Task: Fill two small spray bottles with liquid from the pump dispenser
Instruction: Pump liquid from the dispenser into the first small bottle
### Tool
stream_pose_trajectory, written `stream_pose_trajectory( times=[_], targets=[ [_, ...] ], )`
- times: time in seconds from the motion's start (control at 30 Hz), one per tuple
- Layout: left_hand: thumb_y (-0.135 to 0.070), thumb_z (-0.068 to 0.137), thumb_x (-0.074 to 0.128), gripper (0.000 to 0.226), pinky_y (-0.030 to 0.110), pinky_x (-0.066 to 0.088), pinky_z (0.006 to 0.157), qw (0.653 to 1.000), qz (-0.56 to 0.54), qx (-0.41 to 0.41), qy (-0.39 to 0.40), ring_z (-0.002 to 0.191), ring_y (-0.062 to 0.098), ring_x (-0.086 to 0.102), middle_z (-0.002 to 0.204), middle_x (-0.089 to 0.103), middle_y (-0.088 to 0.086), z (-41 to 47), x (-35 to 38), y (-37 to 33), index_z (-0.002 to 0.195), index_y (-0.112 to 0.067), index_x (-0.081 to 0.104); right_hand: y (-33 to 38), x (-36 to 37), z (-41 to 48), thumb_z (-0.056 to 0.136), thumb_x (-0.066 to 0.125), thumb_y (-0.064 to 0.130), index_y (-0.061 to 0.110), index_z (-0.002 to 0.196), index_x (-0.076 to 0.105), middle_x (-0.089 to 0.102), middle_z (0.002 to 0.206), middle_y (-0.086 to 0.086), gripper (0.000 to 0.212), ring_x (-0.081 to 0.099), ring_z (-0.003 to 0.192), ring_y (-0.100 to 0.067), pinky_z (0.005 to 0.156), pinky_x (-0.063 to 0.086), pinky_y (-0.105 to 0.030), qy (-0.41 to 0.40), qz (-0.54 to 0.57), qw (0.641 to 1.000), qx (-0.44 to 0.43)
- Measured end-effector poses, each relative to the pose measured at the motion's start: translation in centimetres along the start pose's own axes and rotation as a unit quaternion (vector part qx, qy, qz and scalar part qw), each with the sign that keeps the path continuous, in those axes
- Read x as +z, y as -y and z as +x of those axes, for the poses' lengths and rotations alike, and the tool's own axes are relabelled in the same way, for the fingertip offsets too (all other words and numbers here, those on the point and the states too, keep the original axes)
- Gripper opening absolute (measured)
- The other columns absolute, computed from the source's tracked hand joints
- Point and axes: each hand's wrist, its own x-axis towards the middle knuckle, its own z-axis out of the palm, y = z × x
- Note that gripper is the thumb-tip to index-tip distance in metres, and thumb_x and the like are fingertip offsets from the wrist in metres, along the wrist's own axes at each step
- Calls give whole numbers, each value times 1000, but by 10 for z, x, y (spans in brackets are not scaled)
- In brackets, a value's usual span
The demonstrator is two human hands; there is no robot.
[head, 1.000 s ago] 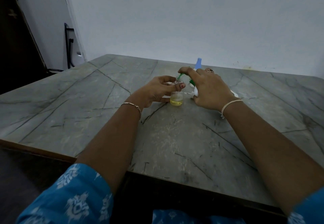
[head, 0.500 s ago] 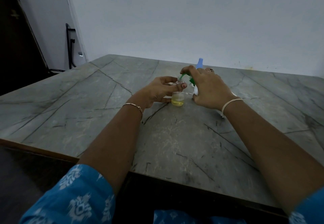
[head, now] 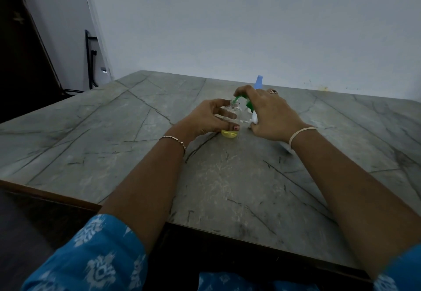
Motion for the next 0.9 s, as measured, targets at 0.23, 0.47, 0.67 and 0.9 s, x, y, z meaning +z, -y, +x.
stream_pose_trajectory(
  times=[0.23,0.47,0.67,0.9],
  targets=[
    [-4,73,80,74,27,57,83,1000,6,1,0,92,13,66,106,67,2,1,0,2,138,-8,45,2,2,0,71,67,15,34,135,28,58,102,-9,78,52,88,-30,78,50,-43,-8,-11,1000,0],
    [-7,71,82,71,25,56,83,1000,17,15,-7,95,14,67,104,68,0,2,0,4,134,-12,50,3,-1,-2,73,70,16,37,139,24,58,101,-10,83,50,88,-28,80,49,-42,3,-19,1000,5],
    [-10,69,84,75,30,55,89,999,29,18,-10,96,14,66,102,68,-3,4,1,6,135,-9,49,6,-1,0,72,67,14,32,132,31,56,99,-7,72,51,91,-30,82,49,-45,-7,-6,1000,12],
    [-9,70,83,70,35,56,91,1000,19,18,-14,98,19,67,108,69,5,5,0,8,133,-10,52,7,-1,-3,73,67,16,37,140,23,56,100,-8,84,51,91,-29,83,50,-45,-7,-27,1000,11]
  ],
)
